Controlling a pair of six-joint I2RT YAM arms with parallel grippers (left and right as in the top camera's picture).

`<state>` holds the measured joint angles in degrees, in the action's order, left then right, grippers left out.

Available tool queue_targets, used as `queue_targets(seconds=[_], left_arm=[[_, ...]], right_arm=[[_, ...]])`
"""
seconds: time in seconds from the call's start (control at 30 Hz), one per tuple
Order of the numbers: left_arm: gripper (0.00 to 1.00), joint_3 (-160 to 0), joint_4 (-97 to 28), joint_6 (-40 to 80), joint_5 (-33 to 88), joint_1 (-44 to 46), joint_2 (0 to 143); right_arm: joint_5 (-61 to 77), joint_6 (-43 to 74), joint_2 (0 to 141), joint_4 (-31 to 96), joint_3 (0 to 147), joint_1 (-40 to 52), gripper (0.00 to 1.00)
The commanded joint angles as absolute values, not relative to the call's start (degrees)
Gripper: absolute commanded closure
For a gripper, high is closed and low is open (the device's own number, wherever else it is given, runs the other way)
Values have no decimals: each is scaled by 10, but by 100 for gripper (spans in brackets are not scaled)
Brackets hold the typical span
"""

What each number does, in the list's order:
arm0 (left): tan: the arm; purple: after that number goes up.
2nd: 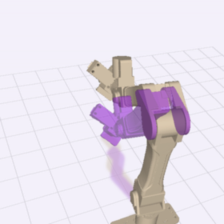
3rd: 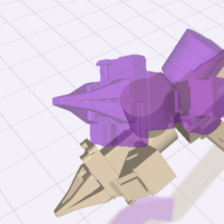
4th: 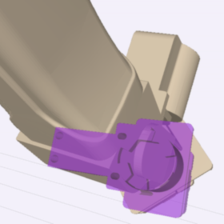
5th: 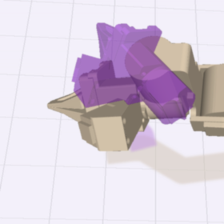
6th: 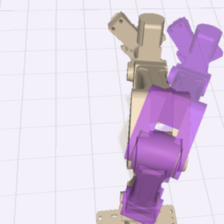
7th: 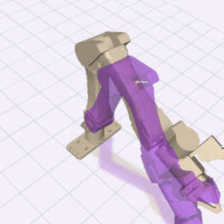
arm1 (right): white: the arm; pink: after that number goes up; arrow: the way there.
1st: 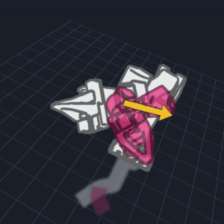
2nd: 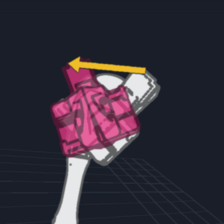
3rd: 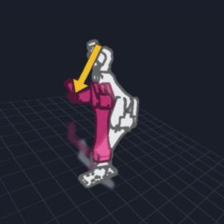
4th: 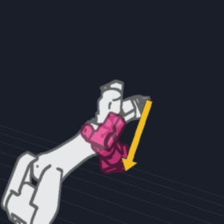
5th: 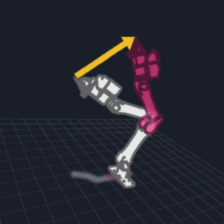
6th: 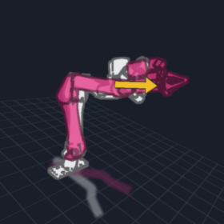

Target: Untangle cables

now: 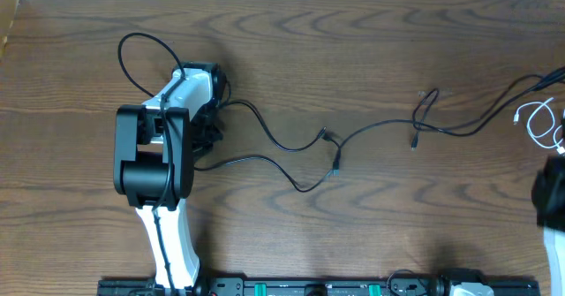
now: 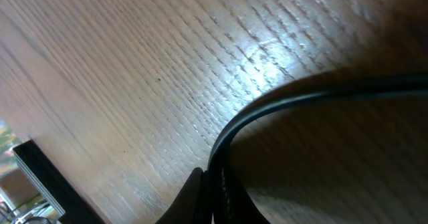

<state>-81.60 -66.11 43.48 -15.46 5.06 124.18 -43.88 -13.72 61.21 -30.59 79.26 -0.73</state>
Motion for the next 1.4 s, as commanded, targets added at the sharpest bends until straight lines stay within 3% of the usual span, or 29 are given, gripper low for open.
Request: queue_targets(seconds=[0.0,0.27,0.5,0.73,1.13,1.37], left_arm=[[92,-778,-625,433,-142,46,1264],[92,-769,-620,366,-126,46,1264],[92,-769,-624,295,-86,46,1264],[92,-769,-600,274,-26,46,1264],[92,-773,-579,244,34,46,1264],[92,-806,-586,159,110,46,1218]], right_arm=[[-543,-101,654,-307,799,-58,99],[-502,-83,726,-102,799,-82,99],[-247,67,773,215,799,-82,99],[-30,139,814,416,799,-82,99],[61,135,923,666,799,-81,99],[85,117,1001,706,799,-67,92]])
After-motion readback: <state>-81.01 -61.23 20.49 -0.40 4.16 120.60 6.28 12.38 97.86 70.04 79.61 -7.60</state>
